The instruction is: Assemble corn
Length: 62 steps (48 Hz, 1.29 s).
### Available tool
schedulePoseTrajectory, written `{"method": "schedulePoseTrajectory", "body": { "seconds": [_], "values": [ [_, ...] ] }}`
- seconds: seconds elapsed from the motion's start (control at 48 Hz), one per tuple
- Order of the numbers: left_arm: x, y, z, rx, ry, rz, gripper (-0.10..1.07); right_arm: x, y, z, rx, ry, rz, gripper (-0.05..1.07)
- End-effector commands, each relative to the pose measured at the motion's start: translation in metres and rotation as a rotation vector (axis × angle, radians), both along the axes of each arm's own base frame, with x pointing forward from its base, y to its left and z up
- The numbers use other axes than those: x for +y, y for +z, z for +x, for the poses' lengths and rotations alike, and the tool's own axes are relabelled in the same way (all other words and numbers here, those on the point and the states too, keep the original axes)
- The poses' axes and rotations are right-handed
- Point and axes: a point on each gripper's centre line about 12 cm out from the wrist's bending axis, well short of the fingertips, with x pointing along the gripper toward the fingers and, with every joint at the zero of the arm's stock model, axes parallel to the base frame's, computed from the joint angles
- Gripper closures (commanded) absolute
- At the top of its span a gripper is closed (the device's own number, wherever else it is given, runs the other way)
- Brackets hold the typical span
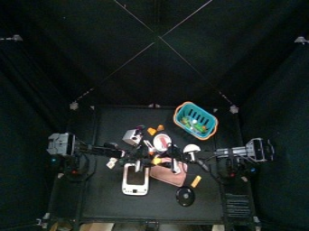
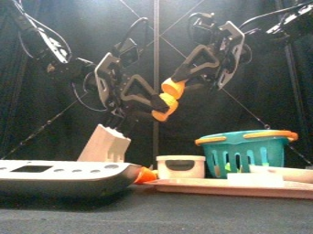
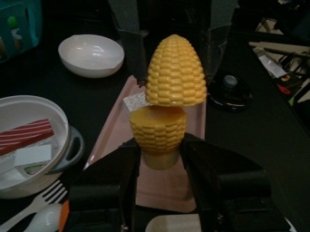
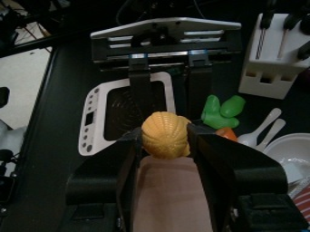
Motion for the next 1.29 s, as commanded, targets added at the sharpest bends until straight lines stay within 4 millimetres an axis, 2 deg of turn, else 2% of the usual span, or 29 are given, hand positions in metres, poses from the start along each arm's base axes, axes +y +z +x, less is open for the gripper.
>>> {"method": "schedulePoseTrajectory", "body": {
  "seconds": [0.0,0.5,0.896,1.271],
  "values": [
    [0.000,0.012,0.006,-0.041,-0.002,0.002,0.48,-0.002,0.013,0.003,-0.035,-0.004,-0.004,0.42],
    [0.000,0.012,0.006,-0.041,-0.001,0.001,0.48,-0.012,0.011,0.003,-0.028,-0.034,-0.004,0.42],
    [0.000,0.012,0.006,-0.043,0.000,-0.001,0.48,-0.012,0.004,0.004,-0.008,-0.033,-0.004,0.42],
    [0.000,0.013,0.006,-0.046,-0.002,0.002,0.48,-0.014,0.005,0.005,-0.011,-0.037,-0.004,0.42]
  ]
}}
